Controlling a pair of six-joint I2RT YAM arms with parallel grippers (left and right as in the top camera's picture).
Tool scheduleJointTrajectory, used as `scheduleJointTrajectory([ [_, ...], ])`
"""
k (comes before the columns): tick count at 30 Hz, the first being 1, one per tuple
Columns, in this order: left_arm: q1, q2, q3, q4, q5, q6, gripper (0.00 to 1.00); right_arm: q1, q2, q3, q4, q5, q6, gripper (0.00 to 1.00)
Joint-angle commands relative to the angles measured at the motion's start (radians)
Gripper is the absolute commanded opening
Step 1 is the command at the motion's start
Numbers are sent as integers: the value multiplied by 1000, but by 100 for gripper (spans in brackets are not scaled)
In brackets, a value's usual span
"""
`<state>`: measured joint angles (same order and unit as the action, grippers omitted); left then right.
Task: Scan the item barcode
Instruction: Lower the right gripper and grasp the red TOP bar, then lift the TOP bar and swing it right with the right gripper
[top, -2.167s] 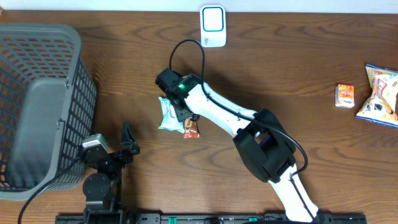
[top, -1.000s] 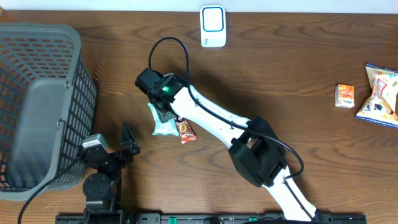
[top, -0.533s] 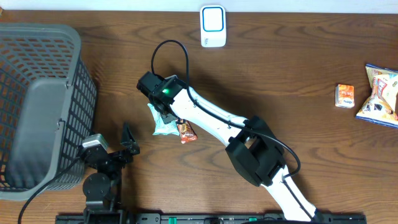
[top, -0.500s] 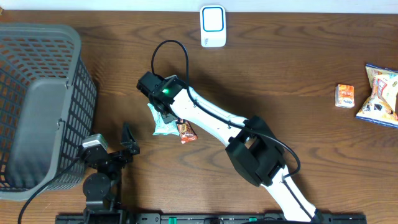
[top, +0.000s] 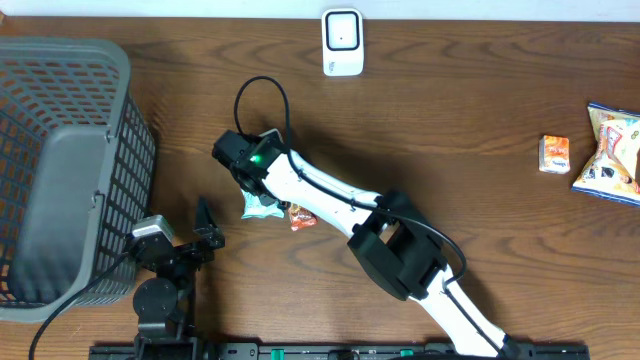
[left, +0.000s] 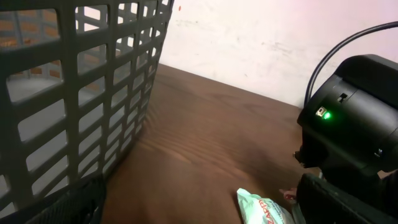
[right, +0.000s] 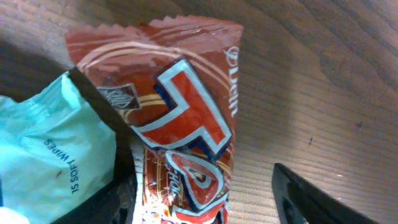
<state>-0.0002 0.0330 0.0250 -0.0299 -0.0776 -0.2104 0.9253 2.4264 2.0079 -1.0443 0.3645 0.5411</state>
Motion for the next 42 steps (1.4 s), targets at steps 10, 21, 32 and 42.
scheduleJointTrajectory([
  [10,3,-1,-19,-37,-10,-5,98,-12,61,-61,-175,-34,-62,1],
  [21,3,-1,-19,-37,-10,-5,98,-189,-91,-46,-195,-619,-451,1],
  [32,3,-1,-19,-37,-10,-5,98,-462,-110,-74,-494,-1413,-1239,1],
  [42,3,-1,-19,-37,-10,-5,98,-472,-110,-80,-658,-1694,-1640,1],
])
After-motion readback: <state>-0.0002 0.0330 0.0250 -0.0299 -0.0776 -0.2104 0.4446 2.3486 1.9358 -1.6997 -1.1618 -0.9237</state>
